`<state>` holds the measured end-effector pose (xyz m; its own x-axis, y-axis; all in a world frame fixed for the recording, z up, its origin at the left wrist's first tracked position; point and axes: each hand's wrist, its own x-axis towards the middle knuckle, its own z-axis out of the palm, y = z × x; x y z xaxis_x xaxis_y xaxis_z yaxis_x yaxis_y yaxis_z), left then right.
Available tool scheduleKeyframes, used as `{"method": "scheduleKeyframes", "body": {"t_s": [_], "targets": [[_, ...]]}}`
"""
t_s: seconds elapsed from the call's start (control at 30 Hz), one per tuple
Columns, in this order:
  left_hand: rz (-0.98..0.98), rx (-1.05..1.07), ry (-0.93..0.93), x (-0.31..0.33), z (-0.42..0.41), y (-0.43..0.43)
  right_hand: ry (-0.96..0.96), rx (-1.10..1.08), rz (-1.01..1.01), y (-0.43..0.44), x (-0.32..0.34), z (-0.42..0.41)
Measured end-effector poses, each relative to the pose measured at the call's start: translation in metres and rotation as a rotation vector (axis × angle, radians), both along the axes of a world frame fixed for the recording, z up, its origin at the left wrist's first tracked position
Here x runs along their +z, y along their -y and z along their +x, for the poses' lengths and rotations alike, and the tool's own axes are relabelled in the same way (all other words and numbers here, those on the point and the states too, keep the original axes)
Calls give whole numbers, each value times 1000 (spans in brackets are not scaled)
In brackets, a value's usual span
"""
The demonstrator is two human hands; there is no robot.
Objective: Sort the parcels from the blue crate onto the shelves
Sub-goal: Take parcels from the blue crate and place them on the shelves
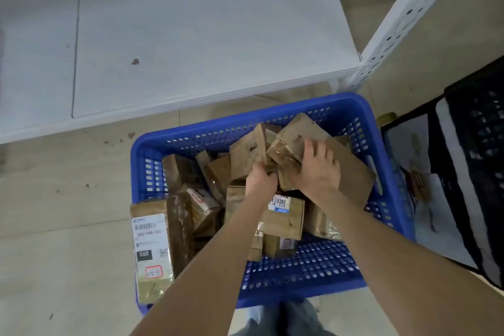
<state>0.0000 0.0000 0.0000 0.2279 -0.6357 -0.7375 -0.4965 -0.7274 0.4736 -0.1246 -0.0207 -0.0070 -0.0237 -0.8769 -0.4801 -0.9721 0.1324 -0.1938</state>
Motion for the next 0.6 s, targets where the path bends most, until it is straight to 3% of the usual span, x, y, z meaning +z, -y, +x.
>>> {"method": "scheduleKeyframes", "body": {"t_s": [0.07,0.17,0.23,0.37,0.47,0.6], "targets": [[9,119,-42,-9,-3,9,68,-91,-54,8,-6,-5],[151,312,-239,-24,-10,14,174,-222,24,25,-16,-18],[237,410,-395,-31,-17,12,162,-184,43,28,-20,-22],[199,578,-652,-20,-27,12,161,-116,27,23,-11,-26],[130,657,-669,4,-23,16,144,-91,98,15,10,-26],[99,525,-614,53,-13,22,217,-239,78,8,46,-19]]}}
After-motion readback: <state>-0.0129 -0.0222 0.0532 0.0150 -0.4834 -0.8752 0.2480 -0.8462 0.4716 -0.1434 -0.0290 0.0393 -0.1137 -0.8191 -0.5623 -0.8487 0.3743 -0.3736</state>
